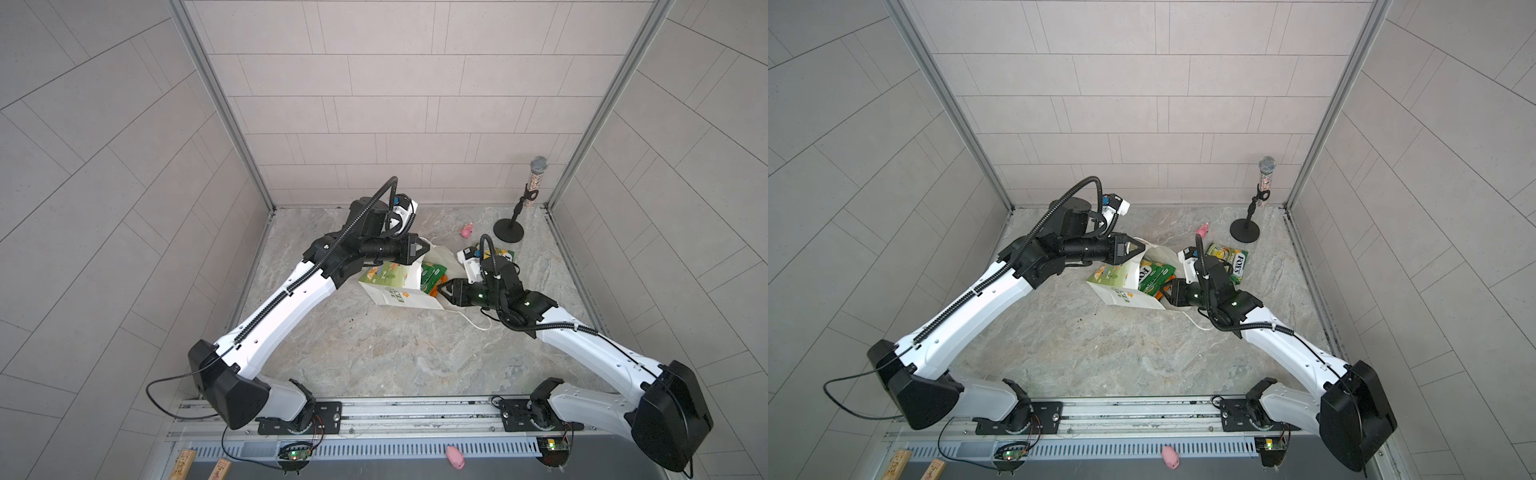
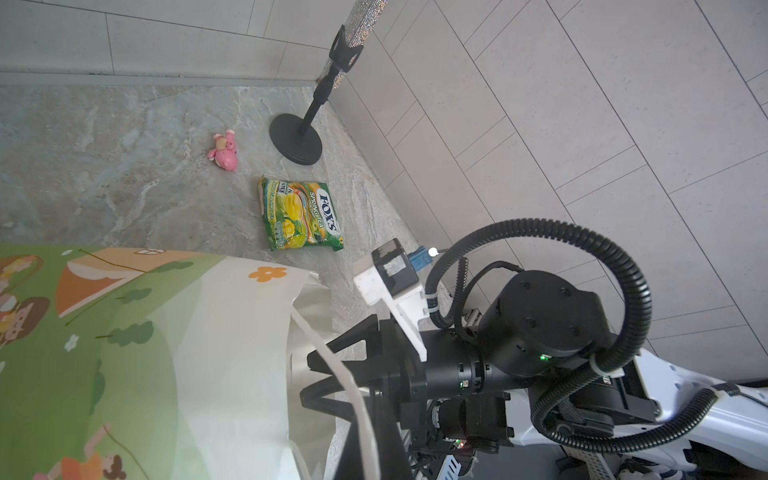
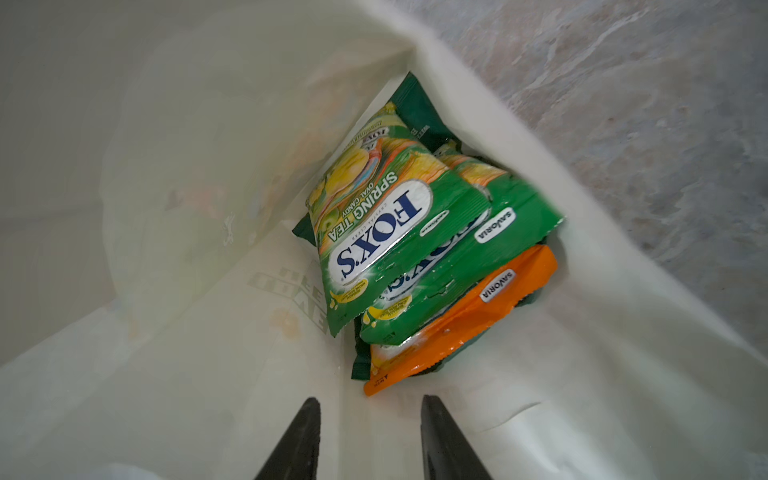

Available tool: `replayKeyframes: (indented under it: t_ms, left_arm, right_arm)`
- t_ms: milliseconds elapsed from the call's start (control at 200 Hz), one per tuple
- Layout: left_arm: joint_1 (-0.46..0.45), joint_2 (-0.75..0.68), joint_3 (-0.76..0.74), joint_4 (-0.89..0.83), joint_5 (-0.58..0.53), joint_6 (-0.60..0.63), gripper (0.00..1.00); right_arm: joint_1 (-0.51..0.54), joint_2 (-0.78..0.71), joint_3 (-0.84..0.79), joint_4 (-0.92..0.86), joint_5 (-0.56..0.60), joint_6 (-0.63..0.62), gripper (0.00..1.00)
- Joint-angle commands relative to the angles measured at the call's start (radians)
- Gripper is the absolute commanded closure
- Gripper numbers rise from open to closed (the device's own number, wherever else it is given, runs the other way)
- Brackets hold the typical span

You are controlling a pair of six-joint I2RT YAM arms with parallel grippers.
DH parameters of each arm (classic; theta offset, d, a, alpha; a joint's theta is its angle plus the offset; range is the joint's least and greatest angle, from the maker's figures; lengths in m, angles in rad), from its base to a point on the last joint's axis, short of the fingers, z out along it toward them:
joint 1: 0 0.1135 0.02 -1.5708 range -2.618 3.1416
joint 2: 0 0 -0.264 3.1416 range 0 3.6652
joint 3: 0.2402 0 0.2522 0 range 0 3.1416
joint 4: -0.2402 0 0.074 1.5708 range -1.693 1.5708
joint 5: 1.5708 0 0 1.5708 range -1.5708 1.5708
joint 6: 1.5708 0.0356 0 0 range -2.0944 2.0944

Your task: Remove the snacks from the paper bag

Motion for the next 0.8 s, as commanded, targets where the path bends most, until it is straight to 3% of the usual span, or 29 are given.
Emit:
replayKeyframes:
  t_ms: [0,325,455,795]
  left_arm:
    - [-0.008,-0.047,-0.020,0.006,0.004,0.000,1.00]
    - [-0.008,-0.042,-0.033,0.006,-0.023,0.006,1.00]
    - [-0.008,-0.041,-0.036,0.007,-0.018,0.006,1.00]
    - [-0.007,-0.041,-0.034,0.009,-0.012,0.007,1.00]
  right_arm:
    - [0.044,0.015,-0.015,0.029,0.040,0.016,0.58]
    - [0.121,0.010,-0.092,0.092,0.089,0.030,0.48]
    - [0.121,0.022,-0.103,0.105,0.148,0.059,0.48]
    - [0.121,0.019,-0.134,0.186,0.400,0.295,0.56]
